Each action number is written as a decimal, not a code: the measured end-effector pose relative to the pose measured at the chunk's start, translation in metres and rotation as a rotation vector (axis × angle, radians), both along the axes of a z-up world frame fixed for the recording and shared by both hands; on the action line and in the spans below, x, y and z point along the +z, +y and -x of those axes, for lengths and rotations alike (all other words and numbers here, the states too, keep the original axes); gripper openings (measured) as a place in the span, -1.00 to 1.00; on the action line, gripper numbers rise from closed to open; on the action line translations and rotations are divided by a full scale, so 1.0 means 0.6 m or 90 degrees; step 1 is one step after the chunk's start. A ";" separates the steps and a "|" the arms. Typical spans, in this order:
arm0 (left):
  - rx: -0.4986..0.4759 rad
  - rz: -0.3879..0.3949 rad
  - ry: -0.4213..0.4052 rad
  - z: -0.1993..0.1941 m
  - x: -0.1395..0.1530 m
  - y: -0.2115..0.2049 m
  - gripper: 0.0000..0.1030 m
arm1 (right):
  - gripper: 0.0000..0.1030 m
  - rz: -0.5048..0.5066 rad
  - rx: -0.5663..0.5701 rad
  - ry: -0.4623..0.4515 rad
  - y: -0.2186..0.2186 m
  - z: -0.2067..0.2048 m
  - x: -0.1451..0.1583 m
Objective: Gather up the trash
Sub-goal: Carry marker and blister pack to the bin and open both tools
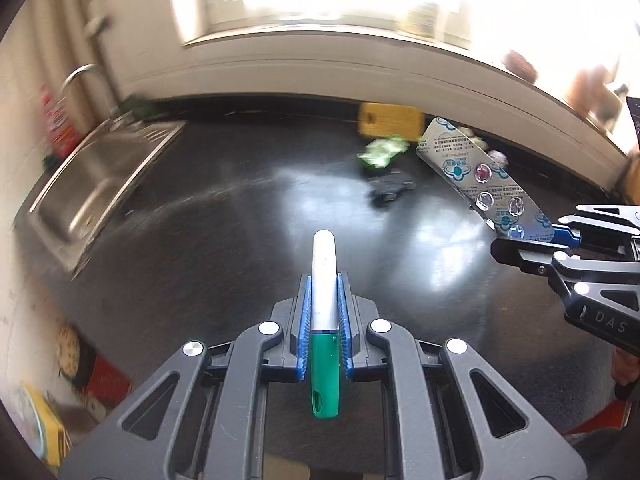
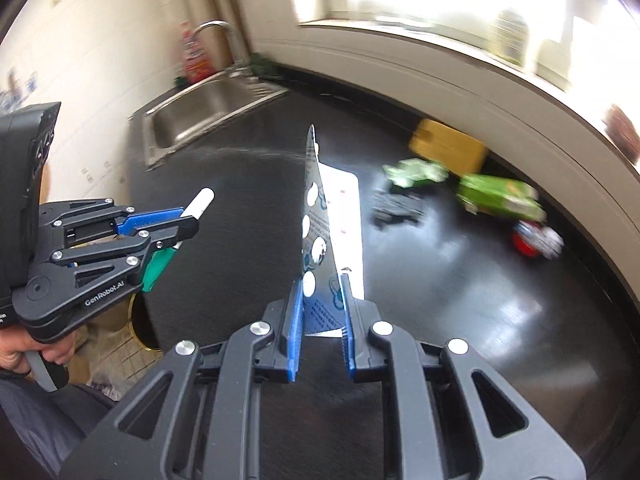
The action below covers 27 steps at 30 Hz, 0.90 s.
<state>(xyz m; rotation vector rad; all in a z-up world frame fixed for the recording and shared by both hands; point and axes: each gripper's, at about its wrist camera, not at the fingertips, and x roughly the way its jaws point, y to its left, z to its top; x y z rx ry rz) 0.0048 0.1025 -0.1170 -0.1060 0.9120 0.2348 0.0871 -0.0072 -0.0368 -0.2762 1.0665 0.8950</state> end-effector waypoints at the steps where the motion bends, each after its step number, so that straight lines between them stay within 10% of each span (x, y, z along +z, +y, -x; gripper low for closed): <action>1: 0.026 0.000 0.001 0.015 0.000 0.020 -0.76 | -0.66 -0.008 0.031 0.006 0.031 0.009 0.001; 15: 0.436 0.065 0.027 0.339 -0.052 0.266 -0.76 | -0.66 -0.058 0.372 0.107 0.397 0.236 0.011; 27: 0.506 0.093 0.046 0.453 -0.132 0.347 -0.76 | -0.66 0.013 0.441 0.170 0.578 0.367 -0.071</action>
